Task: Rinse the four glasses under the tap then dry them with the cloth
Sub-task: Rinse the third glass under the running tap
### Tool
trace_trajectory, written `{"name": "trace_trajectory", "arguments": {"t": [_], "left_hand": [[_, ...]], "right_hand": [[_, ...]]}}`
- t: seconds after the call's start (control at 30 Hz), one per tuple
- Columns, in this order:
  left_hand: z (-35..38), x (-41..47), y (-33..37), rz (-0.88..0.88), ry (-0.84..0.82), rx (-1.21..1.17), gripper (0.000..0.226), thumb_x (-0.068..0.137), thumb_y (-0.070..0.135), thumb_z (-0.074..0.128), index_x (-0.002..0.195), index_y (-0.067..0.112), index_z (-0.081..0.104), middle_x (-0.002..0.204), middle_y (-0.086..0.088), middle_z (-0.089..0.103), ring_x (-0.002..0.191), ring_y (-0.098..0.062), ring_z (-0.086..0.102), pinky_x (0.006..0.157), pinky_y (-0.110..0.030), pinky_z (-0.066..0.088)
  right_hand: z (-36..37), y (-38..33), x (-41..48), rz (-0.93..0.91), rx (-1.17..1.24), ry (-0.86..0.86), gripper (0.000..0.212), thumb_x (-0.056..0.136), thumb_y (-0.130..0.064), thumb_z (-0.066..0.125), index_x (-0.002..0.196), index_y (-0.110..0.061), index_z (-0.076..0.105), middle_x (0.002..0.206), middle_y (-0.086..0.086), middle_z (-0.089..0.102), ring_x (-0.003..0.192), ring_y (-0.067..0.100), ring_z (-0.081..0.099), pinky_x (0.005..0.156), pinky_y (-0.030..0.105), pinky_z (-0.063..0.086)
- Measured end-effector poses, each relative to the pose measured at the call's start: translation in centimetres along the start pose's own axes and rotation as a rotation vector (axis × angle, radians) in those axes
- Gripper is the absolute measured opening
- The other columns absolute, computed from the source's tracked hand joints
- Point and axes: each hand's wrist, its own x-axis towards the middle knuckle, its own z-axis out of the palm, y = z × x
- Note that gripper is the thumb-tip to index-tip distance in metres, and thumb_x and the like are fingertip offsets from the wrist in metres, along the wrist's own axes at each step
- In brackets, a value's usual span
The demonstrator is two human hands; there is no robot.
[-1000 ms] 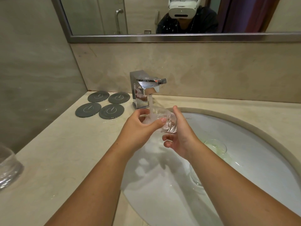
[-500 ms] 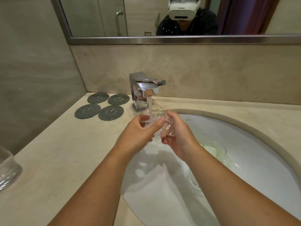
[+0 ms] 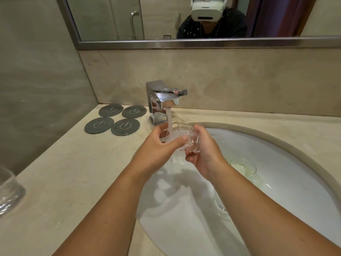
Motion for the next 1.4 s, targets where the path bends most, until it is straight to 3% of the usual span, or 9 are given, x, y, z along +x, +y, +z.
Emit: {"name": "trace_trajectory", "arguments": {"t": [0.13, 0.3, 0.43, 0.53, 0.63, 0.9, 1.1, 1.23, 1.4], "left_hand": [[0.23, -0.02, 0.17, -0.046, 0.038, 0.030, 0.094, 0.047, 0.102, 0.071, 0.120, 0.043, 0.058, 0.119, 0.018, 0.073, 0.105, -0.008, 0.076, 0.101, -0.048, 0.059], [0.22, -0.13, 0.59, -0.070, 0.061, 0.004, 0.079, 0.076, 0.073, 0.081, 0.135, 0.025, 0.058, 0.130, 0.006, 0.067, 0.090, -0.010, 0.078, 0.081, -0.028, 0.061], [-0.01, -0.10, 0.57, -0.030, 0.103, -0.001, 0.084, 0.061, 0.074, 0.084, 0.131, 0.031, 0.066, 0.127, 0.017, 0.069, 0.119, -0.008, 0.068, 0.101, -0.040, 0.059], [-0.07, -0.26, 0.67, 0.010, 0.081, 0.017, 0.068, 0.068, 0.058, 0.089, 0.128, 0.037, 0.066, 0.121, 0.022, 0.070, 0.118, -0.001, 0.066, 0.103, -0.034, 0.055], [-0.06, -0.45, 0.80, 0.041, 0.038, 0.035, 0.062, 0.077, 0.040, 0.092, 0.132, 0.038, 0.064, 0.121, 0.021, 0.071, 0.116, 0.002, 0.066, 0.101, -0.028, 0.051], [0.28, 0.00, -0.01, -0.027, 0.039, 0.049, 0.107, 0.050, 0.102, 0.072, 0.140, 0.048, 0.053, 0.131, 0.023, 0.068, 0.120, -0.005, 0.069, 0.108, -0.046, 0.054], [0.42, -0.29, 0.60, -0.078, 0.039, 0.033, 0.090, 0.064, 0.090, 0.072, 0.130, 0.031, 0.055, 0.106, 0.019, 0.072, 0.087, -0.011, 0.080, 0.094, -0.045, 0.063], [0.28, -0.33, 0.94, -0.068, 0.057, 0.017, 0.066, 0.083, 0.065, 0.080, 0.133, 0.027, 0.058, 0.113, 0.021, 0.065, 0.085, -0.008, 0.079, 0.083, -0.026, 0.057], [0.03, -0.45, 0.45, 0.005, 0.045, 0.055, 0.077, 0.063, 0.072, 0.081, 0.131, 0.040, 0.063, 0.124, 0.019, 0.072, 0.113, -0.005, 0.071, 0.104, -0.041, 0.057]], "right_hand": [[0.27, -0.08, -0.05, -0.051, -0.007, 0.006, 0.024, 0.101, -0.036, 0.060, 0.101, -0.013, 0.065, 0.073, 0.009, 0.048, 0.049, 0.019, 0.045, 0.050, 0.030, 0.033], [0.33, 0.09, 0.11, -0.091, -0.063, -0.019, 0.026, 0.098, -0.034, 0.060, 0.105, -0.011, 0.068, 0.081, 0.014, 0.053, 0.051, 0.021, 0.049, 0.048, 0.029, 0.037], [0.32, -0.23, -0.25, -0.034, -0.043, -0.017, 0.037, 0.101, -0.047, 0.055, 0.103, -0.014, 0.074, 0.080, 0.007, 0.066, 0.056, 0.021, 0.057, 0.050, 0.030, 0.041], [0.17, -0.21, -0.51, 0.082, -0.052, -0.018, 0.048, 0.102, -0.062, 0.051, 0.104, -0.019, 0.073, 0.075, 0.001, 0.065, 0.049, 0.017, 0.051, 0.050, 0.029, 0.034], [0.33, -0.19, -0.58, 0.101, -0.022, -0.020, 0.036, 0.103, -0.050, 0.054, 0.101, -0.018, 0.070, 0.072, 0.001, 0.060, 0.045, 0.015, 0.043, 0.047, 0.028, 0.030], [0.53, -0.57, -0.60, 0.025, 0.023, 0.056, 0.027, 0.100, -0.032, 0.055, 0.081, -0.015, 0.063, 0.061, 0.003, 0.056, 0.046, 0.018, 0.044, 0.045, 0.027, 0.034], [0.70, -0.56, -0.85, -0.060, -0.019, 0.012, 0.025, 0.100, -0.029, 0.052, 0.096, -0.009, 0.067, 0.066, 0.007, 0.058, 0.047, 0.021, 0.047, 0.049, 0.030, 0.034], [0.51, -0.45, -0.61, -0.011, -0.052, -0.025, 0.043, 0.102, -0.050, 0.049, 0.098, -0.014, 0.072, 0.073, 0.007, 0.066, 0.050, 0.019, 0.056, 0.050, 0.029, 0.039], [0.20, -0.32, -0.80, 0.108, -0.050, -0.049, 0.056, 0.099, -0.071, 0.049, 0.101, -0.021, 0.074, 0.067, -0.001, 0.059, 0.048, 0.014, 0.047, 0.041, 0.024, 0.035]]}}
